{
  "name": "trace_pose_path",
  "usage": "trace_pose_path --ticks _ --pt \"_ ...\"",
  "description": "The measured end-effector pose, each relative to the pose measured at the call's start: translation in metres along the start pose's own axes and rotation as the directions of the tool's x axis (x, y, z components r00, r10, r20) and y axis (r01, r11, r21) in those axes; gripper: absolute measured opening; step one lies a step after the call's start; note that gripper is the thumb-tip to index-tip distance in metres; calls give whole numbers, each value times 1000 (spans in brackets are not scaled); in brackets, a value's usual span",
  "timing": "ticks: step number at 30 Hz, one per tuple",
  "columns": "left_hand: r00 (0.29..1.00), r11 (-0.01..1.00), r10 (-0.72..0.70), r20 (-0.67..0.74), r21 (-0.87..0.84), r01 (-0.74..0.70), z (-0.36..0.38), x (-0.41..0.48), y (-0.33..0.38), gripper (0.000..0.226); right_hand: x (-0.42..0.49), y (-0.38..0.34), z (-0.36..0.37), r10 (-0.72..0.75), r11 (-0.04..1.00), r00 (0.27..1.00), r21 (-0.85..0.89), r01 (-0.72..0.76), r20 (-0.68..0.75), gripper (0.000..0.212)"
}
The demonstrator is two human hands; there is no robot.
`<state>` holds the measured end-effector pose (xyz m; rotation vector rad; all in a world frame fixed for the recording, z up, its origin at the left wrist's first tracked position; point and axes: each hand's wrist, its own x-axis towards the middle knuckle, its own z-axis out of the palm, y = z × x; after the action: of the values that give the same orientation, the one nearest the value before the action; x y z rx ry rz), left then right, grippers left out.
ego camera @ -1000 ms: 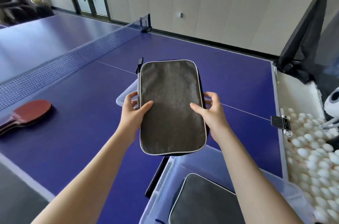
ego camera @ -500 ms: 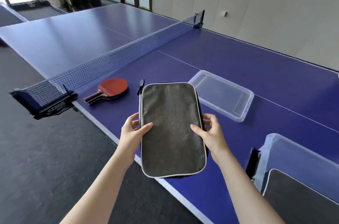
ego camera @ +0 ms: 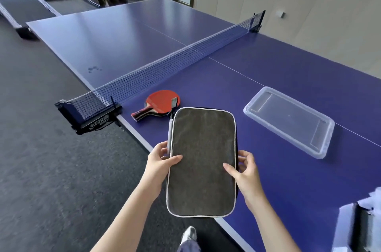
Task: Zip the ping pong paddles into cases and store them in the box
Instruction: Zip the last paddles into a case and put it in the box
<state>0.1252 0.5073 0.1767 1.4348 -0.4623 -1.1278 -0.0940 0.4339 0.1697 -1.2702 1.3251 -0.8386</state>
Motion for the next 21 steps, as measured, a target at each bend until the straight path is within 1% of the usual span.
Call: trace_pose_path --ticks 3,5,7,9,11,12,14,16,18,20,21 --pt "1000 999 -15 18 -35 16 3 32 15 47 31 -1 12 21 999 1000 48 -21 6 39" --pt "998 998 -19 58 -58 22 8 54 29 53 49 -8 17 35 995 999 97 -36 6 36" --pt "996 998 -2 92 -63 8 15 74 43 55 67 -15 19 47 989 999 139 -46 -2 31" --pt "991 997 40 129 -65 -32 21 95 56 51 84 -23 20 49 989 999 143 -45 -23 27" --pt "983 997 80 162 -23 -78 23 115 66 45 103 -34 20 17 998 993 56 -11 -115 26" --pt "981 994 98 168 22 -103 23 125 70 44 112 -42 20 -28 1000 984 -9 27 -177 26" --pt "975 977 141 172 135 -166 23 145 77 42 132 -64 23 -183 976 950 -159 146 -253 23" --pt "956 933 208 208 252 -258 24 167 85 39 153 -93 32 -358 909 904 -308 279 -236 24" --pt "921 856 274 275 367 -364 26 193 92 41 175 -118 48 -493 813 851 -443 377 -182 21" --pt "888 779 303 346 447 -440 29 219 98 50 195 -136 64 -564 727 814 -549 413 -135 16" --pt "875 755 300 381 466 -462 31 231 101 53 203 -143 70 -569 712 811 -574 405 -135 16"
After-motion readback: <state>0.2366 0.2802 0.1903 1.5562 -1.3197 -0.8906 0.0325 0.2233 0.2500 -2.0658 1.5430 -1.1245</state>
